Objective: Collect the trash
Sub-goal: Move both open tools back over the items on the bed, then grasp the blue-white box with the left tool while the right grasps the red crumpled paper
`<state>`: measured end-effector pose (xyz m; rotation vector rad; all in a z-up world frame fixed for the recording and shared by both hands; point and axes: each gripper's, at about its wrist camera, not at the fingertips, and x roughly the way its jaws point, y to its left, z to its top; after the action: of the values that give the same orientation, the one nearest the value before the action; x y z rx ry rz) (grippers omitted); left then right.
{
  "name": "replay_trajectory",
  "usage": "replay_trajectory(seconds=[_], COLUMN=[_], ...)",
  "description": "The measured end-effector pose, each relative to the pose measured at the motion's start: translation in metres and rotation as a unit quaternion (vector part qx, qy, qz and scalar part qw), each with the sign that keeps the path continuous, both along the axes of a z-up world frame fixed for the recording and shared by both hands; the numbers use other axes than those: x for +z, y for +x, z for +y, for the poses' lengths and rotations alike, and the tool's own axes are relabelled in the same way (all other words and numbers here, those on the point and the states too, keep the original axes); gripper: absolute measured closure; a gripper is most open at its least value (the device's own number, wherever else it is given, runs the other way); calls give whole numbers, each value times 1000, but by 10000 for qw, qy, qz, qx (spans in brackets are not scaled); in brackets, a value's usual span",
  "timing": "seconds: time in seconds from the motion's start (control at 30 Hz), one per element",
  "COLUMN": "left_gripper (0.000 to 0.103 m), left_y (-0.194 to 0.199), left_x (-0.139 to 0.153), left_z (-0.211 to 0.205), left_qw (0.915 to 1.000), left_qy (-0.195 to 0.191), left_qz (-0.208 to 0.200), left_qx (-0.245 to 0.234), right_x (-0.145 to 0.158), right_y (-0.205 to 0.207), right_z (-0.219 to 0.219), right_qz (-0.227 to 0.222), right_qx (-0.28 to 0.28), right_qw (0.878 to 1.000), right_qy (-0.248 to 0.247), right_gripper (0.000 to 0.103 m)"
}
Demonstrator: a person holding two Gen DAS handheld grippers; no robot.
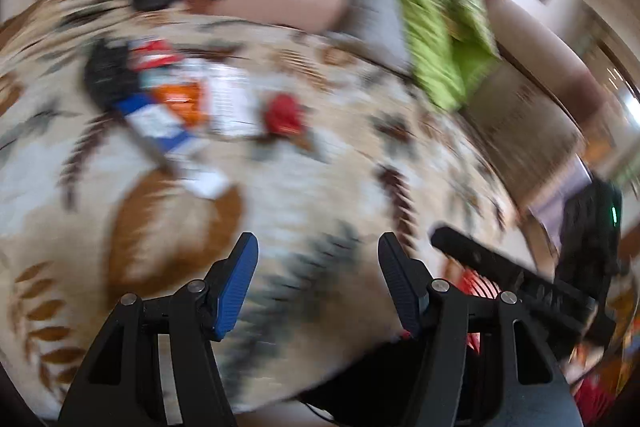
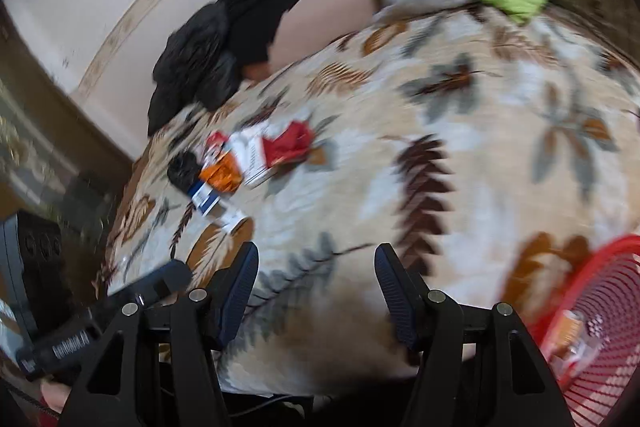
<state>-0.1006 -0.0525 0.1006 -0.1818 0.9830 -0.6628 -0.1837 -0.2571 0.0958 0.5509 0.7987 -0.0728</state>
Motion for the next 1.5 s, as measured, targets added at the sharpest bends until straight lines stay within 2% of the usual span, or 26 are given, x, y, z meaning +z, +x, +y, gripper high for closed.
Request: replay_trajectory(seconds=[0.07,0.13,0.27,0.47,0.63,0.7,0.73,0.83,0.97,1.03,1.13,1.2,1.27,1.37,1.43,1.5], left_gripper=[42,42,41,40,40,44,52,59,59,60,60,60,60,61,61,61], left_y=[22,41,82,132,157,157,156,149,122,100,75,65,62,68,73,76], left_x=[-3,-7,-19,-43,-68,-74,-77,-78,-72,-66,-54,-48,-49,-53,-56,-58], left_z=[24,41,57,33,14,16,18,27,47,61,75,76,72,69,72,75], left_qw=[9987,9958,9878,9812,9740,9740,9747,9794,9853,9885,9921,9933,9943,9941,9934,9925], left_qy=[-62,-82,-124,-10,502,628,683,631,525,326,15,-44,-6,-153,-230,-374], left_qz=[148,273,610,1065,1193,1140,1085,879,694,645,352,100,-74,-46,-85,-24], left_qx=[487,868,1430,1612,1858,1856,1829,1704,1469,1325,1203,1147,1060,1070,1120,1164], right_x=[-7,-6,-10,-7,-7,-8,-9,-13,-19,-20,-22,-26,-32,-47,-57,-69], right_y=[13,15,16,10,6,5,5,9,21,30,53,78,100,136,157,173], right_z=[12,17,20,16,10,7,6,2,1,2,-1,-9,-16,-25,-32,-38], right_qz=[129,59,80,-28,-102,-101,-91,-32,143,231,221,209,297,457,512,614], right_qx=[80,125,162,118,66,59,55,39,104,191,240,120,-28,-249,-430,-663], right_qw=[9998,9998,9997,9997,9998,9999,9999,9998,9986,9982,9972,9956,9930,9880,9850,9825], right_qy=[-125,-150,-183,-226,-145,-69,-14,211,489,510,680,910,1139,1451,1594,1626], right_gripper=[38,38,38,38,38,38,38,38,38,38,38,38,38,38,45,47])
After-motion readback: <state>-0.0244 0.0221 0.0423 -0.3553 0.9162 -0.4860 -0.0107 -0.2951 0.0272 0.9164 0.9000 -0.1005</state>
